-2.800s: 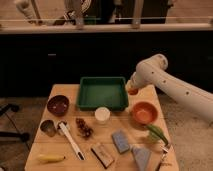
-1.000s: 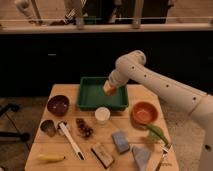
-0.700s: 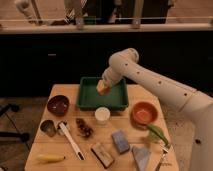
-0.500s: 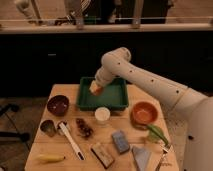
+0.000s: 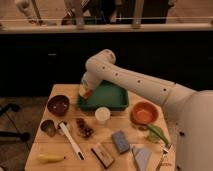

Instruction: Place apple in metal cup

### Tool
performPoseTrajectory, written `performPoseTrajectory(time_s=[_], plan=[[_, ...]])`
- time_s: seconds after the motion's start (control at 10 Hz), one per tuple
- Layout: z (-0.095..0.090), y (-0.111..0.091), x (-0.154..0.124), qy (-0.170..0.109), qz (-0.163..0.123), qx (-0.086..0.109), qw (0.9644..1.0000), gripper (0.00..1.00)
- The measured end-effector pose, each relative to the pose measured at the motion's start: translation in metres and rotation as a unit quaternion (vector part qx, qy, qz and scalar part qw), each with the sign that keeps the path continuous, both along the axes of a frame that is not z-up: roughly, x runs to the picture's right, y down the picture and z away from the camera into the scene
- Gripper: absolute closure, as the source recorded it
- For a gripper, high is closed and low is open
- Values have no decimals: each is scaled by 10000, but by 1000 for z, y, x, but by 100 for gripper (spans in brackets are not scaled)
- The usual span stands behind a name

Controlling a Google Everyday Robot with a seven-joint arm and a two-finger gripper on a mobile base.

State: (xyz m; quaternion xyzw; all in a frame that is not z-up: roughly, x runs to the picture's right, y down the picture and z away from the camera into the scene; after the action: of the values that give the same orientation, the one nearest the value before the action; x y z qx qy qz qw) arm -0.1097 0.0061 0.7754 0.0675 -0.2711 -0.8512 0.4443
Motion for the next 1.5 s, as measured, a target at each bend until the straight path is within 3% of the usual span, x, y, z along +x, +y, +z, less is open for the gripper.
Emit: performPoseTrajectory(time_s=[0.3, 0.7, 0.9, 1.5], plan=[[-8, 9, -34, 42, -52, 81, 9999, 100], [-22, 27, -72, -136, -222, -27, 9997, 100], [-28, 34, -80, -248, -304, -130, 9991, 100], [-28, 35, -80, -258, -314, -135, 9991, 100]])
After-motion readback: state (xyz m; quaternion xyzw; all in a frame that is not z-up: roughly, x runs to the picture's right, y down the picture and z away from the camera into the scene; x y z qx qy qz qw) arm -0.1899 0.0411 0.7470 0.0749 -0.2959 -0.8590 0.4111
